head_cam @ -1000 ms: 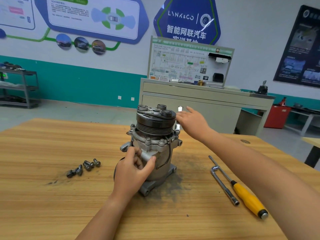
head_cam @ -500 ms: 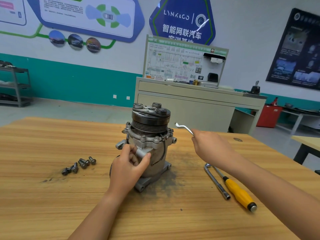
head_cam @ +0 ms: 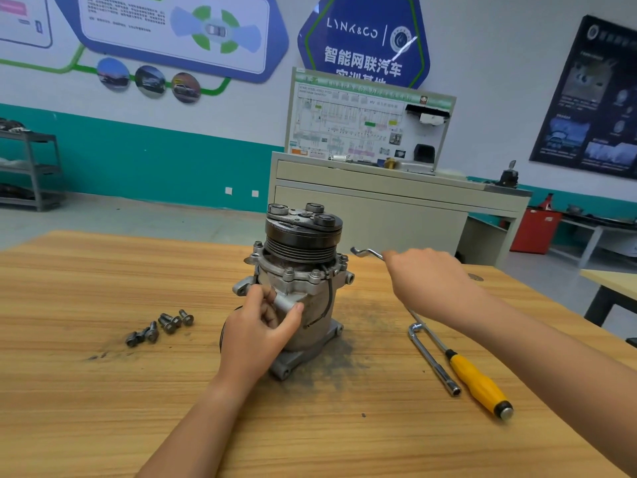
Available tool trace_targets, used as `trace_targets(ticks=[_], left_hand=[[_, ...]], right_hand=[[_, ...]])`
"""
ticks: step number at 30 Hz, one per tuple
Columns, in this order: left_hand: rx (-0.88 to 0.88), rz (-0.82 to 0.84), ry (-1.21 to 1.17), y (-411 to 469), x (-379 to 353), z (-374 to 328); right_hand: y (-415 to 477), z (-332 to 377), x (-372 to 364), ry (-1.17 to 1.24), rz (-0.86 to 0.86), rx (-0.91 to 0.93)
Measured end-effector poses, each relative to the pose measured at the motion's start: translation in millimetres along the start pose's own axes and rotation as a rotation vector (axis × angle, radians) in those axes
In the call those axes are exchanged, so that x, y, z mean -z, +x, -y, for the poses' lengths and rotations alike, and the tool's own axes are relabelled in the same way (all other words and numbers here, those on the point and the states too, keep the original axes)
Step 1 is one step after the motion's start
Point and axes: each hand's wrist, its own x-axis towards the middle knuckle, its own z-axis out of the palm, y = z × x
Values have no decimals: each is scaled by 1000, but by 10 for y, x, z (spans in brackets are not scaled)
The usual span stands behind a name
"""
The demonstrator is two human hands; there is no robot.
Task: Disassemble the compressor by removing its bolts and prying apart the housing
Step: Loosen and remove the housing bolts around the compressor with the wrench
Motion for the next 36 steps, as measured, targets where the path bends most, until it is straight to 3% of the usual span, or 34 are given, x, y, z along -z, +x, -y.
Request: trace_targets(ticks=[4,10,15,28,36], left_hand=[[24,-9,-23,1,-11,3],[27,-3,-16,-1,-4,-4],[46,4,-13,-2,-8,-12],[24,4,-28,4,4,3],[9,-6,-18,6,-14,36]], right_hand=[[15,135,107,-63,36,67],[30,259,326,-363,124,245],[82,98,330,-402,119,310],[340,91,100,-395,167,134],[694,-43,-360,-182,-88,112]])
